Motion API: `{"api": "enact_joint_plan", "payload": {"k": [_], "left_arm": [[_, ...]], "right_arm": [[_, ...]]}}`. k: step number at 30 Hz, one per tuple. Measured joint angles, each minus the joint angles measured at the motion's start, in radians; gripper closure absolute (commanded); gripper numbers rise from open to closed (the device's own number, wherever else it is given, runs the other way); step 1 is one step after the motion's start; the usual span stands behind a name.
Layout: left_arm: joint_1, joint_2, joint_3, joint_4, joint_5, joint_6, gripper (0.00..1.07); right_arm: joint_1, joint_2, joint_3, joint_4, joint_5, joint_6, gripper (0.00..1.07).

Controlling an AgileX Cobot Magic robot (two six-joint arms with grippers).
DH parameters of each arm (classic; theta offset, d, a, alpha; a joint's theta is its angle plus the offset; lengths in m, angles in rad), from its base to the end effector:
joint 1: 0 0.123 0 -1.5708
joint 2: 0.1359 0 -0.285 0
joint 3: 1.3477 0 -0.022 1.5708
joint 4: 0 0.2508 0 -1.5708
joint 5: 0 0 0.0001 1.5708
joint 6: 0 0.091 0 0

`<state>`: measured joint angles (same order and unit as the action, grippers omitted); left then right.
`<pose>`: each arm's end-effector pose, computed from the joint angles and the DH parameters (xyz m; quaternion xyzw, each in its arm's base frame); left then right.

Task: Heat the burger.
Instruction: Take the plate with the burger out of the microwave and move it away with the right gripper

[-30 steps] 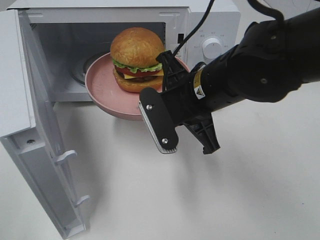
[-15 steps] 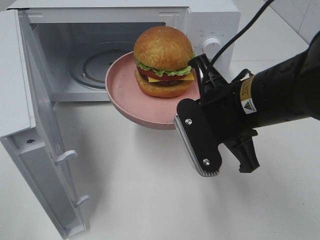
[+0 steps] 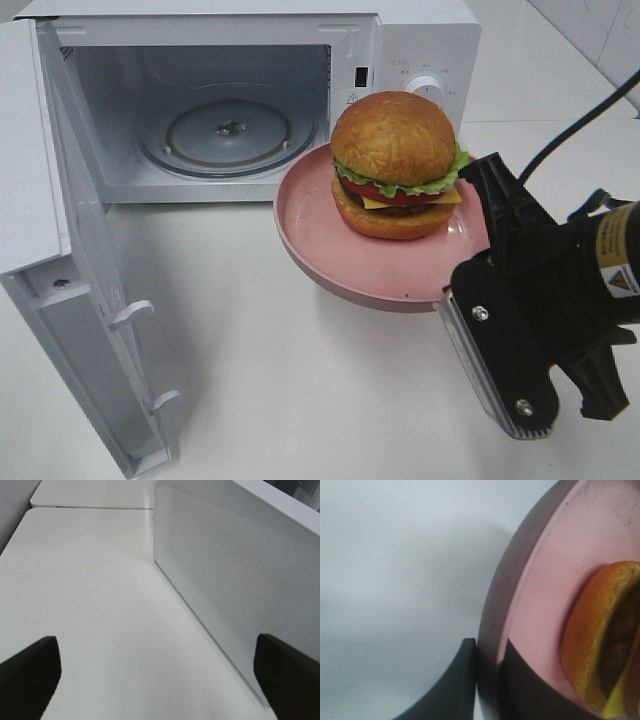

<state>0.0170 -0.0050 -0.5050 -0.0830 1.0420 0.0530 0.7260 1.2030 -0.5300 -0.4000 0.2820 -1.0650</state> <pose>-0.0055 -0.0066 0.2804 0.0166 0.8448 -0.0228 0.5344 0.1677 0.1357 0.2122 -0.8183 0.4502 -0.1728 0.3128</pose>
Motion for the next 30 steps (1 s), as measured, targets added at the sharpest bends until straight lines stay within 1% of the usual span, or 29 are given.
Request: {"api": "enact_joint_plan", "payload": {"k": [6,7,14,20,22,23,25,28,30], "left_arm": [[0.000,0.000,0.000,0.000,0.000,0.000,0.09],[0.000,0.000,0.000,0.000,0.000,0.000,0.09],[0.000,0.000,0.000,0.000,0.000,0.000,0.09],[0.000,0.000,0.000,0.000,0.000,0.000,0.09],[0.000,0.000,0.000,0.000,0.000,0.000,0.09],[0.000,0.000,0.000,0.000,0.000,0.000,0.09],[0.000,0.000,0.000,0.000,0.000,0.000,0.09],[0.000,0.000,0.000,0.000,0.000,0.000,0.09],[0.000,0.000,0.000,0.000,0.000,0.000,0.09]], "right_arm": [[-0.002,-0.075,0.050,0.000,0.030,0.044,1.07],[-0.002,-0.107,0.069,-0.001,0.049,0.061,1.07],[-0.002,-0.190,0.109,-0.018,0.117,0.132,1.07],[-0.002,-0.265,0.134,-0.078,0.196,0.226,1.07],[-0.002,-0.294,0.134,-0.137,0.259,0.331,1.07],[-0.002,-0.294,0.134,-0.137,0.259,0.331,1.07],[-0.002,-0.303,0.134,-0.183,0.301,0.417,1.07],[-0.002,-0.305,0.134,-0.196,0.314,0.448,1.07],[-0.002,-0.305,0.134,-0.224,0.360,0.532,1.07]]}}
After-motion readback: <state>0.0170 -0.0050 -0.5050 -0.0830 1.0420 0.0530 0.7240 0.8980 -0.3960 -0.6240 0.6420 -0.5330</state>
